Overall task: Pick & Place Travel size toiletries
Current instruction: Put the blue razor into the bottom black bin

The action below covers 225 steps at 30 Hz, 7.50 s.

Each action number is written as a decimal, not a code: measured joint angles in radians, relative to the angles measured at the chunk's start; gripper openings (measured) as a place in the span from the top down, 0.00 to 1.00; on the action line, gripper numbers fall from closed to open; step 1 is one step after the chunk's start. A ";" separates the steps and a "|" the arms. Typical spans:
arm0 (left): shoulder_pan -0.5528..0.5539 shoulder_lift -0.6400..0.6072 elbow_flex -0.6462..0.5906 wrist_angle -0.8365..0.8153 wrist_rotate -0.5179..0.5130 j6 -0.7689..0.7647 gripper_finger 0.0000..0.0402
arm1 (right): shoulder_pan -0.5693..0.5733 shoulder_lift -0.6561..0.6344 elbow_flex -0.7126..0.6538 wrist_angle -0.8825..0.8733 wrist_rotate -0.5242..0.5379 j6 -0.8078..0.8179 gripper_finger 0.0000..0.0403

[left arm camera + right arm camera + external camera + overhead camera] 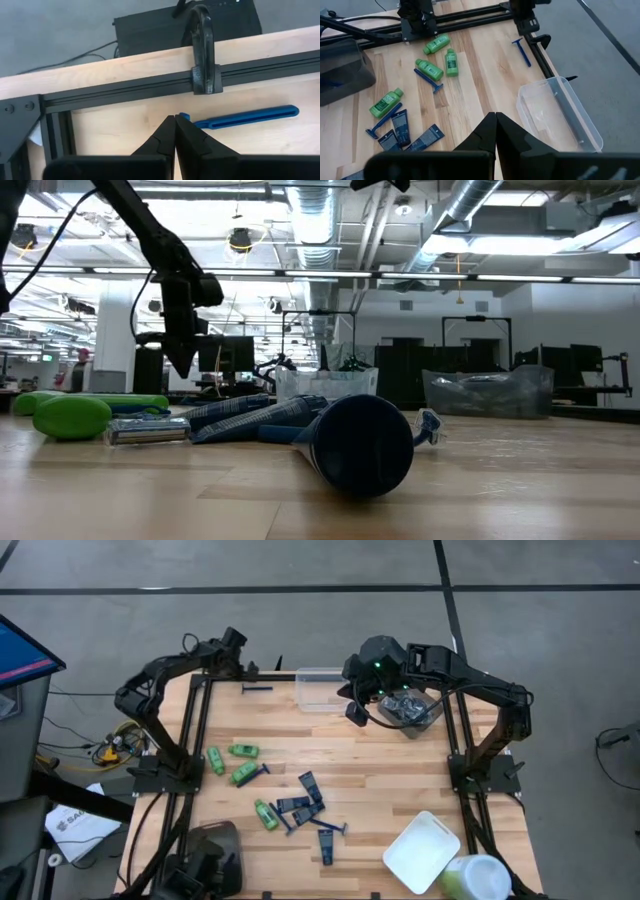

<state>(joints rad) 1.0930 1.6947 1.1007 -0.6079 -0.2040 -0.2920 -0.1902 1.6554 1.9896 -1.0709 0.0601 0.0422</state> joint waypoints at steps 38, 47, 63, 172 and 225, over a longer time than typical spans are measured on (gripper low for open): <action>0.047 0.076 -0.001 0.051 0.127 -0.011 1.00 | 0.000 0.000 0.000 0.010 0.000 -0.026 1.00; 0.054 0.101 -0.001 0.021 0.148 -0.064 1.00 | 0.000 0.000 0.000 0.010 0.000 -0.024 1.00; 0.060 0.100 -0.001 -0.002 0.219 -0.014 1.00 | 0.000 0.000 0.000 0.019 0.000 -0.027 1.00; -0.183 0.073 0.003 0.144 0.007 -0.541 0.62 | 0.039 0.000 0.000 -0.044 -0.009 -0.051 1.00; -0.328 -0.028 -0.112 0.271 -0.178 -1.117 1.00 | 0.039 0.000 0.000 -0.043 -0.011 -0.147 1.00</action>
<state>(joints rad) 0.7650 1.6672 0.9888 -0.3373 -0.3821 -1.4088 -0.1509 1.6558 1.9892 -1.1142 0.0490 -0.1051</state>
